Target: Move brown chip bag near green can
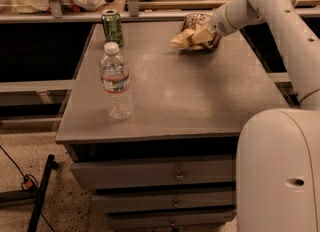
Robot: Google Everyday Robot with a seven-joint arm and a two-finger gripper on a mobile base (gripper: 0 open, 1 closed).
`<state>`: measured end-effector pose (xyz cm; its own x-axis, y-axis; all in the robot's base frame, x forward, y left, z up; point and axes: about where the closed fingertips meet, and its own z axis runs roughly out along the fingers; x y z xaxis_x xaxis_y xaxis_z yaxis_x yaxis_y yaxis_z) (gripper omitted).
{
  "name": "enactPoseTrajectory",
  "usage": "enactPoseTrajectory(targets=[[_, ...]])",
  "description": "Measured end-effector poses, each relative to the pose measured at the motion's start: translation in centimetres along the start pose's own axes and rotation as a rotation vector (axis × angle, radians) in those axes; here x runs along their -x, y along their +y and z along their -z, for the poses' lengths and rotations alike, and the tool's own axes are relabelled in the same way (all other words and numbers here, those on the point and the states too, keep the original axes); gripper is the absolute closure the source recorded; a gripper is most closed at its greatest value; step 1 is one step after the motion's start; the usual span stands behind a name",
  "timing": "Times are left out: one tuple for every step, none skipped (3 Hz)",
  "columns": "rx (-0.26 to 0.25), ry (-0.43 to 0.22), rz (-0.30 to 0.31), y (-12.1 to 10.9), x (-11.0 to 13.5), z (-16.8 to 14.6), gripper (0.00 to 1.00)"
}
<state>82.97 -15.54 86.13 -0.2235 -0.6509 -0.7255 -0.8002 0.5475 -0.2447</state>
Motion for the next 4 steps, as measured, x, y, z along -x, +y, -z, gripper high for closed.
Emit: enactPoseTrajectory(targets=[[0.046,-0.088,0.044,1.4,3.0,-0.2,0.87],[0.114,-0.158,0.140,4.1,7.1,-0.4,1.00],[0.149,-0.205,0.221,6.2,10.3,-0.3,1.00],[0.171,-0.241,0.281,7.8,12.6,-0.3,1.00]])
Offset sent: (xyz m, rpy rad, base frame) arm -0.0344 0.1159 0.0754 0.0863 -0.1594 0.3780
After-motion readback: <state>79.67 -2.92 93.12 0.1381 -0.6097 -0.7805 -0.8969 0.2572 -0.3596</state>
